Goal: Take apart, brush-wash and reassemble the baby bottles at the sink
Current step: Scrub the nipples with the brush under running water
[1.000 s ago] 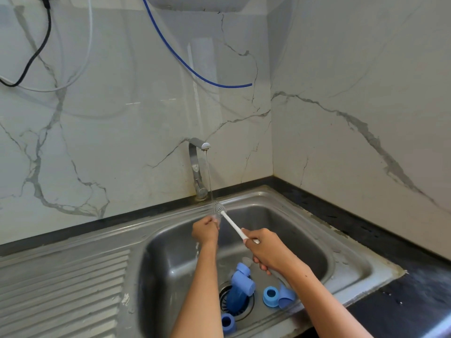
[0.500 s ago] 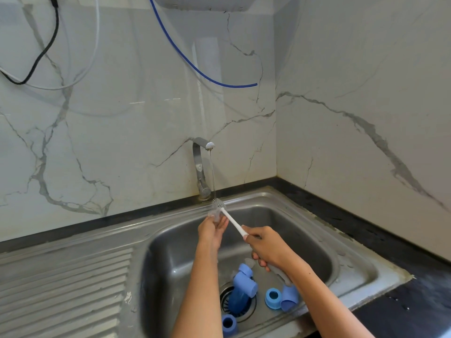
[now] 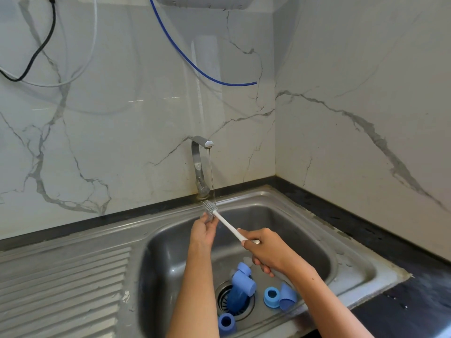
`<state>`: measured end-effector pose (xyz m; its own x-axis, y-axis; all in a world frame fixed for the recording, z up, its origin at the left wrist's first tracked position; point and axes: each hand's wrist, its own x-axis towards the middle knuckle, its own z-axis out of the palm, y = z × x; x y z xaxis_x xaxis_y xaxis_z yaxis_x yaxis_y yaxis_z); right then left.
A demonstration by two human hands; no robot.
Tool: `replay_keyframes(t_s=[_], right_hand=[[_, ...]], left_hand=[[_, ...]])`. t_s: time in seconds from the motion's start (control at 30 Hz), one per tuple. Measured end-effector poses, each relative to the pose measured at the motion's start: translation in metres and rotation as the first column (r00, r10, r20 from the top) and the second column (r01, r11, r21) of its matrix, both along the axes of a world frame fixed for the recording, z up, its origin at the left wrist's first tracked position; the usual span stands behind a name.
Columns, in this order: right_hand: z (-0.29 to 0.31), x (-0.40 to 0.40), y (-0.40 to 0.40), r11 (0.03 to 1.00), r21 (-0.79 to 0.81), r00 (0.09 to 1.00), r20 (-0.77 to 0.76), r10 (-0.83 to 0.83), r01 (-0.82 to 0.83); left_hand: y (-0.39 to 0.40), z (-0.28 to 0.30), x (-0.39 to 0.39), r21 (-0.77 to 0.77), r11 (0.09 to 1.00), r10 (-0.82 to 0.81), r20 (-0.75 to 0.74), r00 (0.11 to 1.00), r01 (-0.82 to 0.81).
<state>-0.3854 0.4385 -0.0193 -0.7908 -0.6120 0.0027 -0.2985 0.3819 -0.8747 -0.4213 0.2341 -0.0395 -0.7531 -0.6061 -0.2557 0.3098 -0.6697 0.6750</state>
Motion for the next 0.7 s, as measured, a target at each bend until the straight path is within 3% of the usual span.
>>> replay_keyframes(t_s=[0.1, 0.23, 0.33, 0.47, 0.57, 0.7], right_hand=[[-0.001, 0.0, -0.003, 1.0, -0.017, 1.0, -0.004, -0.024, 0.024], [0.001, -0.001, -0.007, 0.999, -0.016, 0.999, 0.0, -0.037, 0.037], [0.004, -0.003, -0.002, 1.0, -0.011, 1.0, 0.016, -0.014, 0.014], [0.004, 0.001, 0.007, 0.999, 0.016, 0.997, 0.065, 0.039, -0.04], [0.003, 0.004, 0.007, 0.999, 0.022, 0.997, 0.069, 0.032, -0.033], [0.003, 0.004, -0.002, 0.998, 0.039, 0.999, -0.015, -0.044, 0.044]], left_hand=[[0.006, 0.004, -0.002, 0.099, 0.993, -0.06, -0.1, 0.993, 0.07], [0.014, 0.004, 0.001, 0.067, 0.992, -0.098, -0.125, 0.987, 0.107], [0.015, 0.007, 0.001, 0.067, 0.997, -0.014, -0.15, 0.989, 0.024], [0.007, 0.007, 0.0, 0.113, 0.981, 0.168, -0.075, 0.983, -0.159], [0.008, 0.005, -0.001, 0.064, 0.98, 0.189, -0.013, 0.982, -0.188], [0.026, 0.006, -0.005, -0.096, 0.995, 0.031, -0.014, 0.999, -0.032]])
